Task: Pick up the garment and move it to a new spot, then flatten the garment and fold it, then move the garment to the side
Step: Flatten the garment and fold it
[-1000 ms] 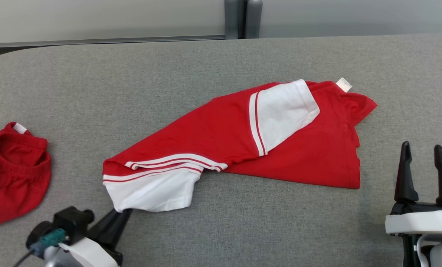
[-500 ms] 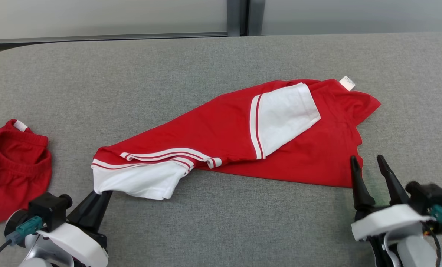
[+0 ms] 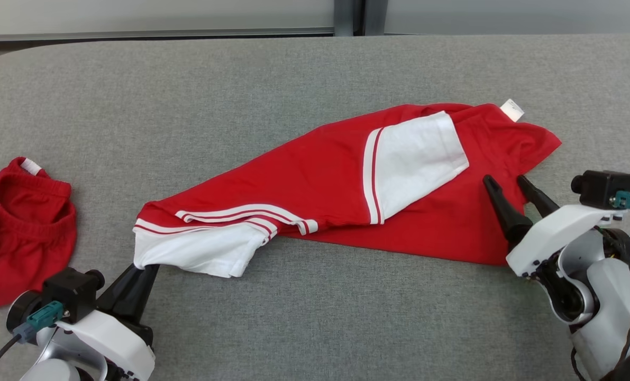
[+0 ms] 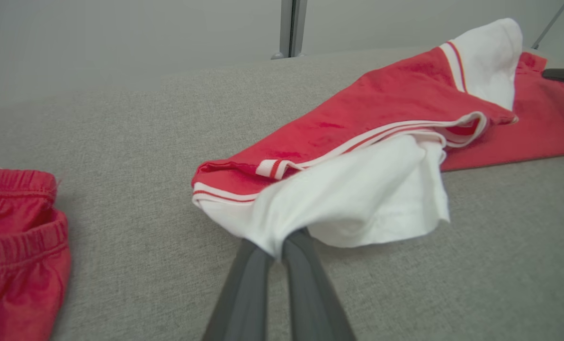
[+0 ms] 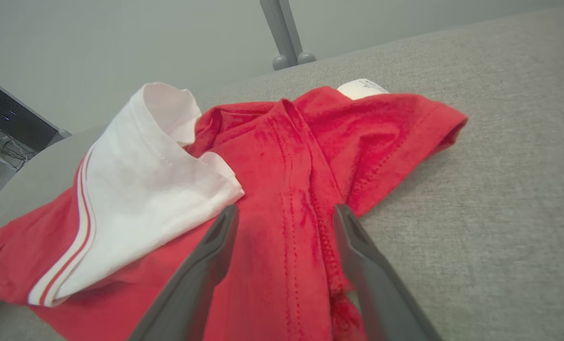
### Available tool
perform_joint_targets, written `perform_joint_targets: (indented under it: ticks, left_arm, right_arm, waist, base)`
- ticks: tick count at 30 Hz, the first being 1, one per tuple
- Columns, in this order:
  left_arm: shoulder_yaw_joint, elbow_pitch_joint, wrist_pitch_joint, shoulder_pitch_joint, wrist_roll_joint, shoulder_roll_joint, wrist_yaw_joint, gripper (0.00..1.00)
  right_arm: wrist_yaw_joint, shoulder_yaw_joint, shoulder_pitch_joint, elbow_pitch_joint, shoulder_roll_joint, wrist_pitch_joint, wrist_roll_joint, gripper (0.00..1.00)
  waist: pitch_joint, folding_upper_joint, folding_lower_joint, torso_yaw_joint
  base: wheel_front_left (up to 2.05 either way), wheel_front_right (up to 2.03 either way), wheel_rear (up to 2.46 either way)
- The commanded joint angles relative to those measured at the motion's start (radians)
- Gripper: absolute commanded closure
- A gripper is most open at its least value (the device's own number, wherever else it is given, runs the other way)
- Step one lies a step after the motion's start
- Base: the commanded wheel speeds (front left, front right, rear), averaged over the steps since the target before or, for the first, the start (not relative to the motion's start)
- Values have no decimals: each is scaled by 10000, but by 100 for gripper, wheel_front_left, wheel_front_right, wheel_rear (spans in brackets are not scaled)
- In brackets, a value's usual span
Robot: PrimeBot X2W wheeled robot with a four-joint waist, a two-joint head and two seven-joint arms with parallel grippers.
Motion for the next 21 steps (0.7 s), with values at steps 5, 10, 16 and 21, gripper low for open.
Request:
perform_joint_targets:
  ticks: [5, 10, 16, 21]
  left_arm:
    - [-25, 86, -99, -267, 70, 3, 21, 100]
    - [-100, 162, -173, -407, 86, -64, 19, 100]
    - [-211, 314, -248, -524, 79, -150, -8, 100]
    - [-163, 380, -477, -635, 103, -185, 62, 100]
  right_arm:
    - [0, 243, -440, 115, -310, 676, 937, 0]
    - [0, 343, -604, -137, -641, 1022, 1717, 0]
    - [0, 492, -671, -356, -1012, 1273, 2395, 100]
    - [0, 589, -522, -699, -1342, 1085, 2551, 100]
  waist:
    - [209, 0, 0, 182]
    - [347, 0, 0, 296]
    - [445, 0, 0, 415]
    - [469, 0, 0, 440]
  base:
    - [0, 0, 0]
    - [0, 0, 0]
    - [0, 0, 0]
    - [0, 0, 0]
